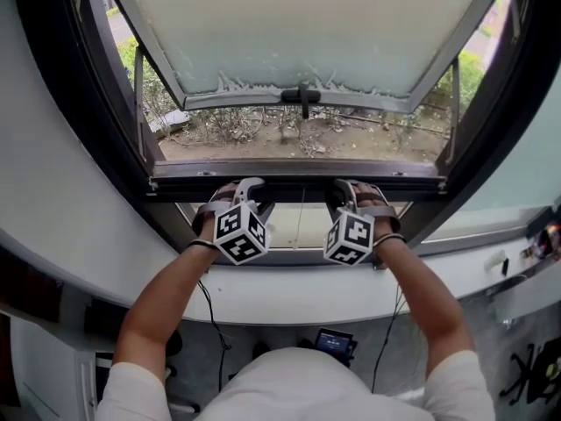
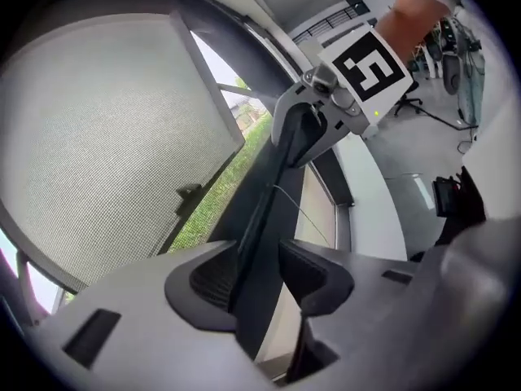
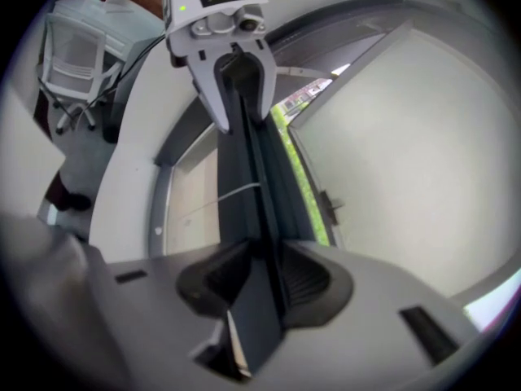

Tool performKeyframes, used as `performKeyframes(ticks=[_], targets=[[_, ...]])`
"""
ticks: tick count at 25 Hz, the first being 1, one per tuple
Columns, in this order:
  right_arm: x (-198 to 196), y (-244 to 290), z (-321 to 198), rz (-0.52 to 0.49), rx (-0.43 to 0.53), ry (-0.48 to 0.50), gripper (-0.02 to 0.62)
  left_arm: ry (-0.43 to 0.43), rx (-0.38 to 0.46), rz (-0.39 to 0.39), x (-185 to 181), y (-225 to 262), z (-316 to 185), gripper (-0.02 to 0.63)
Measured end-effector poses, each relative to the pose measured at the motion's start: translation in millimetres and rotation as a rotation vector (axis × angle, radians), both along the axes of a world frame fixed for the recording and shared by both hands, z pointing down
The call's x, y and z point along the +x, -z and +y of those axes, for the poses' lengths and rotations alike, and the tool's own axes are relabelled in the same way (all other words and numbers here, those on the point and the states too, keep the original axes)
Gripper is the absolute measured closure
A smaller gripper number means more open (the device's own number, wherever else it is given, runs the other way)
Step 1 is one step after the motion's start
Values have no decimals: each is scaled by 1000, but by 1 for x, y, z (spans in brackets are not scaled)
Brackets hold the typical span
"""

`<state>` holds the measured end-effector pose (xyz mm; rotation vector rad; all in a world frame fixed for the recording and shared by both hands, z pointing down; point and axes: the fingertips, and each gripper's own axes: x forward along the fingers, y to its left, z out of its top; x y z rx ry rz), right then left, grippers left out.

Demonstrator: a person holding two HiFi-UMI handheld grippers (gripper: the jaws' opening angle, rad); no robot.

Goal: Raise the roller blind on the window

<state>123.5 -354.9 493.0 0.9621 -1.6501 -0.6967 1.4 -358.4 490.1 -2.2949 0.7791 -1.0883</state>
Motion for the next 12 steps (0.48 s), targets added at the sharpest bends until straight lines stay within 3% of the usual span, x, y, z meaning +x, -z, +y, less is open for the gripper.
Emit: performKeyframes(ticks=[7, 12], targets=[[-2, -4, -1, 64, -44, 1, 485, -7, -23, -58, 3, -5, 0, 446], [0, -5, -1, 195, -19, 10, 483, -4, -76, -88, 3, -7, 1, 446]])
